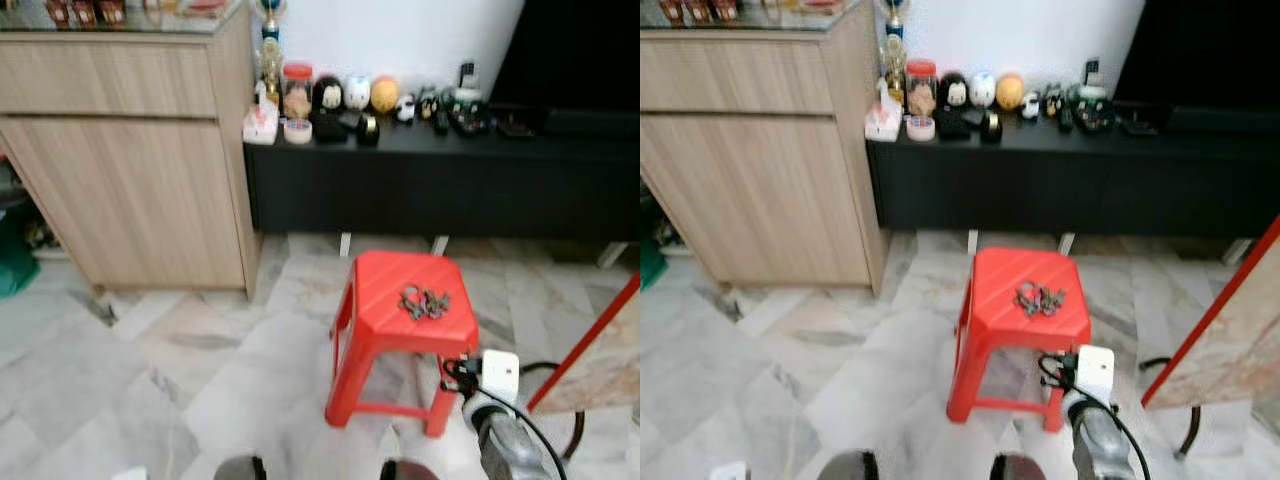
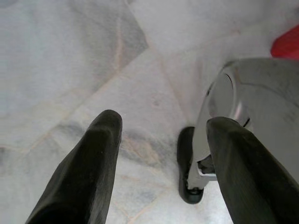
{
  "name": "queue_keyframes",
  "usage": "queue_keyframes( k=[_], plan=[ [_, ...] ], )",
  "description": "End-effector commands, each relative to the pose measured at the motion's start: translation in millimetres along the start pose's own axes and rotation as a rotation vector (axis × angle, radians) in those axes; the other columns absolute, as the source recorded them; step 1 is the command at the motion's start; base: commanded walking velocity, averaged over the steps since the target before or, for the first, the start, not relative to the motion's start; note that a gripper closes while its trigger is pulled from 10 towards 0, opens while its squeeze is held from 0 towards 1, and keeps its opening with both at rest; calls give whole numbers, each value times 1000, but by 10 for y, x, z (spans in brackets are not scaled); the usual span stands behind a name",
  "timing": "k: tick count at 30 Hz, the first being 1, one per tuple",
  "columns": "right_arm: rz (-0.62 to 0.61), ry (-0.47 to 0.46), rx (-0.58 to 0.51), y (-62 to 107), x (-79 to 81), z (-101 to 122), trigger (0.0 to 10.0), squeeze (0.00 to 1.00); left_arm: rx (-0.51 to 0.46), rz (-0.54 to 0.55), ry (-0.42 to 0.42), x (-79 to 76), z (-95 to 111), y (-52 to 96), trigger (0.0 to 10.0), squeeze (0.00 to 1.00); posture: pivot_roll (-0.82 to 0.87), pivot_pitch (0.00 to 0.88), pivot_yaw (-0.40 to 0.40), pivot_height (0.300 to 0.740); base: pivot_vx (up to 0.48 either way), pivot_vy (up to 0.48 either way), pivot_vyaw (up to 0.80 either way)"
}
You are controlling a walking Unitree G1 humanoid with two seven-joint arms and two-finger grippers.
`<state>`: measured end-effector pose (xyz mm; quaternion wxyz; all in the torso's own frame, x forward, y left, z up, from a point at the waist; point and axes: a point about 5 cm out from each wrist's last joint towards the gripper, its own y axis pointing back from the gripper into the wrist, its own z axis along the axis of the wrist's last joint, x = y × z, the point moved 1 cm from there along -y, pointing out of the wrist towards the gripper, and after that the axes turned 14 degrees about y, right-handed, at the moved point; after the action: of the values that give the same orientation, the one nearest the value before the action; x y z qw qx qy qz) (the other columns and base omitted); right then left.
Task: Hang keys on a hook
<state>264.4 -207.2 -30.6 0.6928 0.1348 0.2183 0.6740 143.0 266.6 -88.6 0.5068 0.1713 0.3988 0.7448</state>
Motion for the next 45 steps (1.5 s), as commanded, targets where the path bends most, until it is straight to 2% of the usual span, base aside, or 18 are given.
queue_keyframes(
  k=[1, 7, 12, 19, 25, 28, 29, 30, 31, 32, 34, 35, 37, 38, 40, 41, 43, 45],
  plan=[
    [4, 14, -30, -42, -14, 116, 10000, 0, -8, -9, 0, -37, 8, -10, 10000, 0, 39, 0, -47, 661, 0, 0, 0],
    [3, 8, -51, -67, -25, 189, 10000, 0, -24, -37, -2, -263, 31, -70, 10000, 0, 38, 0, -50, 701, 0, 0, 0],
    [6, 15, -68, -84, -36, 251, 10000, 0, -45, -50, -2, -325, 71, -87, 10000, 0, 38, 0, -50, 736, 0, 0, 0],
    [41, 37, -99, -128, -36, 397, 10000, 0, -113, -71, -2, -363, 229, -109, 10000, 0, 38, 0, -54, 740, 0, 0, 0],
    [125, 189, -52, -189, -60, 531, 10000, 0, -272, -161, -83, -518, 651, -136, 10000, 0, 37, 0, -58, 740, 0, 0, 0],
    [180, 338, -7, -213, -120, 613, 10000, 0, -445, -267, -168, -745, 1061, -93, 10000, 0, 39, 0, -63, 740, 0, 0, 0],
    [180, 338, -7, -213, -120, 613, 10000, 0, -445, -267, -168, -745, 1061, -93, 10000, 0, 39, 0, -63, 740, 0, 0, 0],
    [220, 374, -17, -219, -126, 688, 10000, 0, -508, -312, -214, -858, 1204, -54, 10000, 0, 39, 0, -62, 740, 0, 0, 0],
    [281, 452, -34, -223, -121, 792, 10000, 0, -574, -374, -286, -1015, 1344, 11, 10000, 0, 40, 0, -66, 740, 0, 0, 0],
    [281, 452, -34, -223, -121, 792, 10000, 0, -574, -374, -286, -1015, 1344, 11, 10000, 0, 40, 0, -66, 740, 0, 0, 0],
    [390, 546, -21, -212, -73, 857, 10000, 0, -631, -441, -345, -1177, 1466, 94, 10000, 0, 38, 0, -67, 740, 0, 0, 0],
    [390, 546, -21, -212, -73, 857, 10000, 0, -631, -441, -345, -1177, 1466, 94, 10000, 0, 38, 0, -67, 740, 0, 0, 0],
    [501, 642, -33, -196, 6, 970, 10000, 0, -682, -530, -405, -1390, 1584, 214, 10000, 0, 42, 0, -74, 740, 0, 0, 0],
    [501, 642, -33, -196, 6, 970, 10000, 0, -682, -530, -405, -1390, 1584, 214, 10000, 0, 42, 0, -74, 740, 0, 0, 0],
    [606, 726, -34, -171, 87, 1016, 10000, 0, -707, -602, -448, -1550, 1644, 318, 10000, 0, 43, 0, -79, 740, 0, 0, 0],
    [654, 765, -39, -154, 124, 1019, 10000, 0, -711, -631, -477, -1609, 1654, 354, 10000, 0, 47, 0, -82, 740, 0, 0, 0],
    [795, 858, -48, -98, 244, 1025, 10000, 0, -698, -733, -614, -1787, 1644, 468, 10000, 0, 57, 0, -91, 740, 0, 0, 0],
    [841, 884, -57, -80, 290, 1032, 10000, 0, -690, -765, -650, -1835, 1637, 502, 10000, 0, 61, 0, -94, 740, 0, 0, 0]
  ],
)
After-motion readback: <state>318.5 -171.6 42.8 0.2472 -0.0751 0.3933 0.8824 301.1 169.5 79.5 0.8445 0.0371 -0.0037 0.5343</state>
